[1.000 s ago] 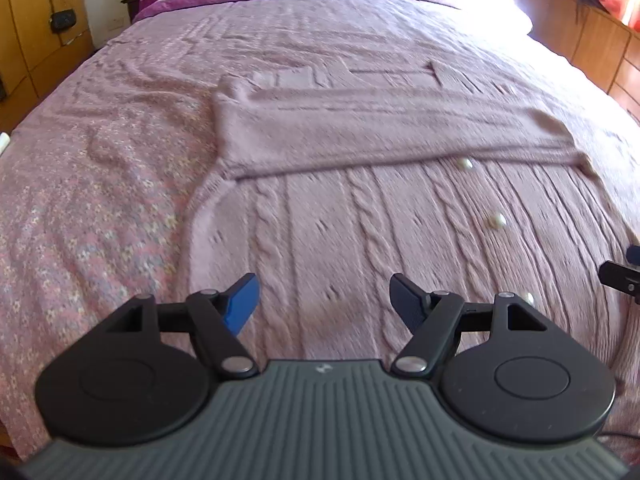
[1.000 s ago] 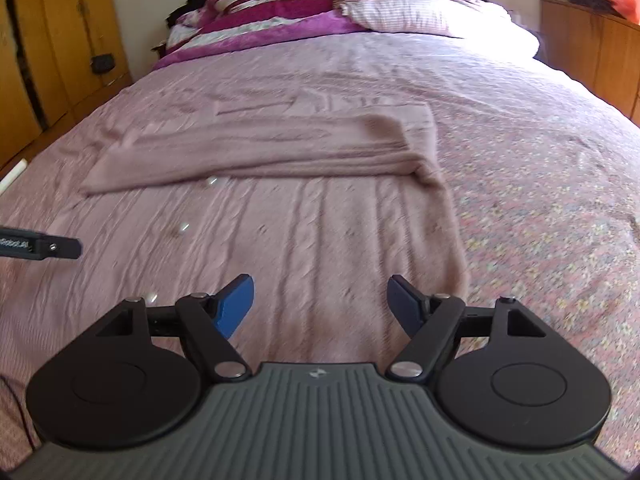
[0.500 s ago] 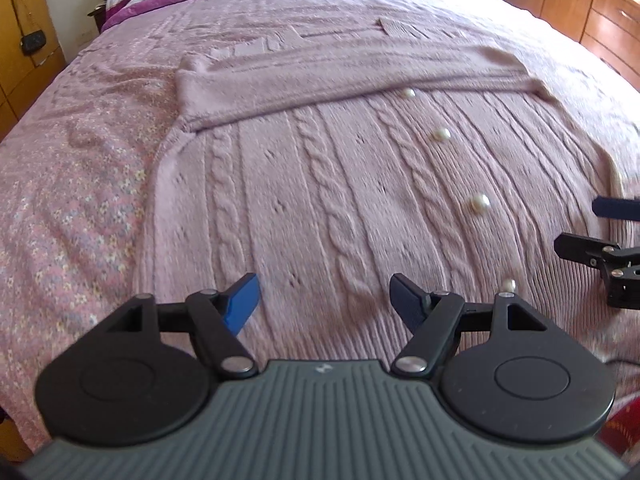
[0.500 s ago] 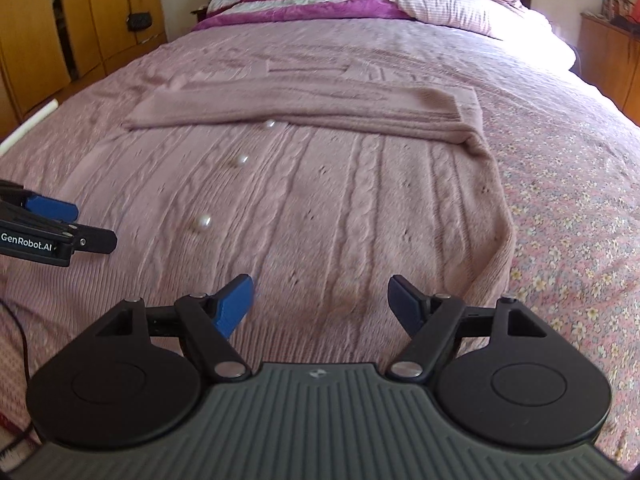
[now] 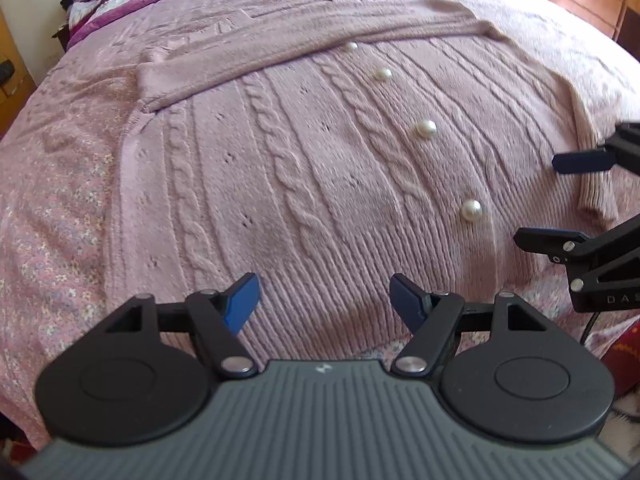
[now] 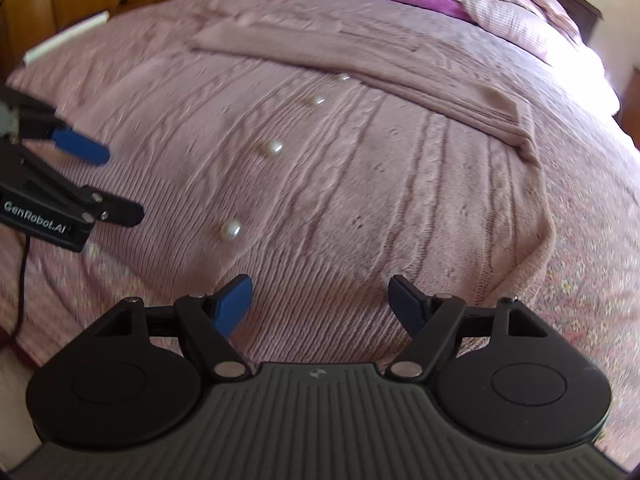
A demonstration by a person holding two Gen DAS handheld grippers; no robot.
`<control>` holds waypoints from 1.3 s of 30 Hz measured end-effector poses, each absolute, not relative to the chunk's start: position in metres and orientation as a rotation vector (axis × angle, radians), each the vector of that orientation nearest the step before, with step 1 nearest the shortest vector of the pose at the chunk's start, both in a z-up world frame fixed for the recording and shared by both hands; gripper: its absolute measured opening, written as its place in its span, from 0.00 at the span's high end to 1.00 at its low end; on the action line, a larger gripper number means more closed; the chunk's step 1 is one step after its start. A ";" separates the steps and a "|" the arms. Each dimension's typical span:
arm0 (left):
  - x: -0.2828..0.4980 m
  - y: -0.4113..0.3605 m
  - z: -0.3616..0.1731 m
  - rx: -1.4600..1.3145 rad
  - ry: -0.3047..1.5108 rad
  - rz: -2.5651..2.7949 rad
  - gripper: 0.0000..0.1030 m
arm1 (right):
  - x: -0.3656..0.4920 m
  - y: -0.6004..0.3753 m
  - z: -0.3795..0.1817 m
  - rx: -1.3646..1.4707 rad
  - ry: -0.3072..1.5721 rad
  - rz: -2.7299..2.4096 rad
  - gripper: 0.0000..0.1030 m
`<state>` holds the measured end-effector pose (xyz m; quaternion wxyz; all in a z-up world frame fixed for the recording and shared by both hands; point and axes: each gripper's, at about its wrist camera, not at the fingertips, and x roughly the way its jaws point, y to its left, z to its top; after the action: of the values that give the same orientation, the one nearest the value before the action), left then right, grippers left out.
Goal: Fold small clothes
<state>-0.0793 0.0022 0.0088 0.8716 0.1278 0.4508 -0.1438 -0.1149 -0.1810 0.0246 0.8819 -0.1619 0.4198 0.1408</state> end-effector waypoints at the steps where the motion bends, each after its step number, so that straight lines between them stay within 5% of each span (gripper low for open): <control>1: -0.080 0.001 0.008 0.278 0.939 -0.298 0.28 | -0.117 -0.178 0.022 -0.371 0.876 0.306 0.13; 3: -0.082 0.000 0.007 0.281 0.932 -0.294 0.28 | -0.121 -0.172 0.018 -0.454 0.870 0.330 0.06; 15: -0.080 0.009 0.010 0.220 0.927 -0.294 0.28 | -0.113 -0.152 -0.014 -0.672 0.853 0.306 0.03; 26: -0.085 0.007 0.014 0.233 0.905 -0.338 0.28 | -0.095 -0.179 0.016 -0.455 0.702 0.163 0.04; 39: -0.086 0.007 0.014 0.225 0.895 -0.326 0.28 | -0.117 -0.155 -0.002 -0.665 0.875 0.389 0.03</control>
<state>-0.0856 0.0068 0.0137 0.8827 0.1079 0.4299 -0.1564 -0.1173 -0.1555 -0.0021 0.8349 -0.3139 0.4132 0.1835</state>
